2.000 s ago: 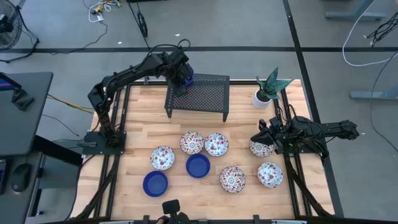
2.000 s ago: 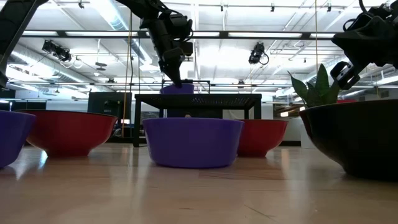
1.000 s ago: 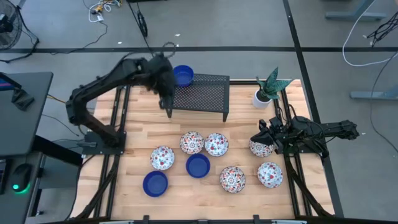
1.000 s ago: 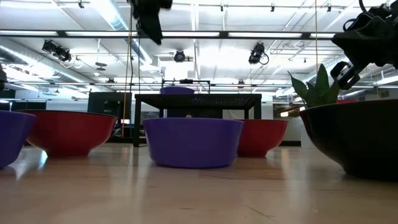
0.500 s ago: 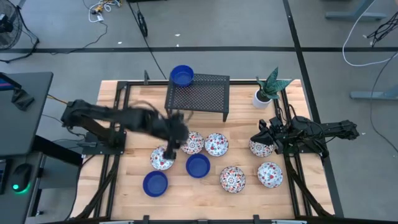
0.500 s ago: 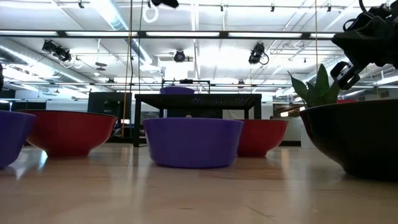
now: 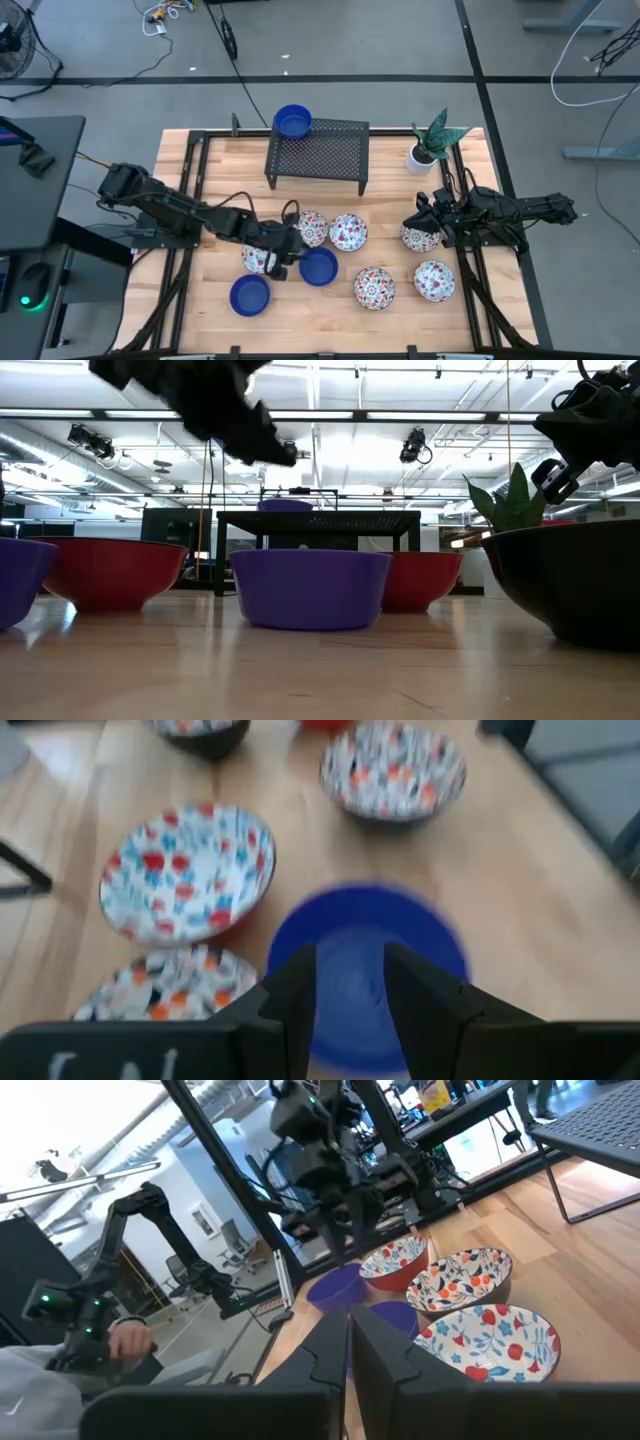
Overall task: Pick & Place Mini bowls
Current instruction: Put the top left orange bowl on the shelf
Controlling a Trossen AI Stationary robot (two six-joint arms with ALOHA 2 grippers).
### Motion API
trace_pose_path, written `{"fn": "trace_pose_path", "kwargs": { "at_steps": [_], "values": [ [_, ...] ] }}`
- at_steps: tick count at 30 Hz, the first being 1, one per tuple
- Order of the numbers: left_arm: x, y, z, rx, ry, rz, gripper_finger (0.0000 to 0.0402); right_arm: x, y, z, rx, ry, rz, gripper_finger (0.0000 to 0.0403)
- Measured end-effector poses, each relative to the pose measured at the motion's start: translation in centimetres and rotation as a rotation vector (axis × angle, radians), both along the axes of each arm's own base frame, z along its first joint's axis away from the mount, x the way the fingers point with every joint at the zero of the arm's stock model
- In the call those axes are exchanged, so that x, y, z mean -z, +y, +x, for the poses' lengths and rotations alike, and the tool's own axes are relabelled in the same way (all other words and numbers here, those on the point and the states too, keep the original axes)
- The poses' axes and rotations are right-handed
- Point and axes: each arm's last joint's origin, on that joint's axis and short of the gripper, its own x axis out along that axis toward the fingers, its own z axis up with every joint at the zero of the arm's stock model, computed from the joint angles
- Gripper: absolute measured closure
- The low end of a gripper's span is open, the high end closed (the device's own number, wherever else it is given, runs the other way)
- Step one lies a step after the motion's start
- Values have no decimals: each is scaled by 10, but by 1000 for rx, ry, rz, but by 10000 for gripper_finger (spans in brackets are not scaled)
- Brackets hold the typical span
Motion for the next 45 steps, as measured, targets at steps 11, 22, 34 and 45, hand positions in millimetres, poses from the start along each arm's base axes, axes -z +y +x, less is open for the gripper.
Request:
{"fn": "trace_pose_path", "kwargs": {
  "at_steps": [11,22,34,45],
  "values": [
    [29,18,-4,-64,186,125,248,0,0,0,0,0,0,382],
    [49,22,0,-59,276,222,198,0,0,0,0,-3,0,382],
    [49,23,-1,-51,277,254,278,0,0,0,0,-3,0,382],
    [47,22,0,-36,258,245,385,0,0,0,0,-4,0,382]
  ]
}}
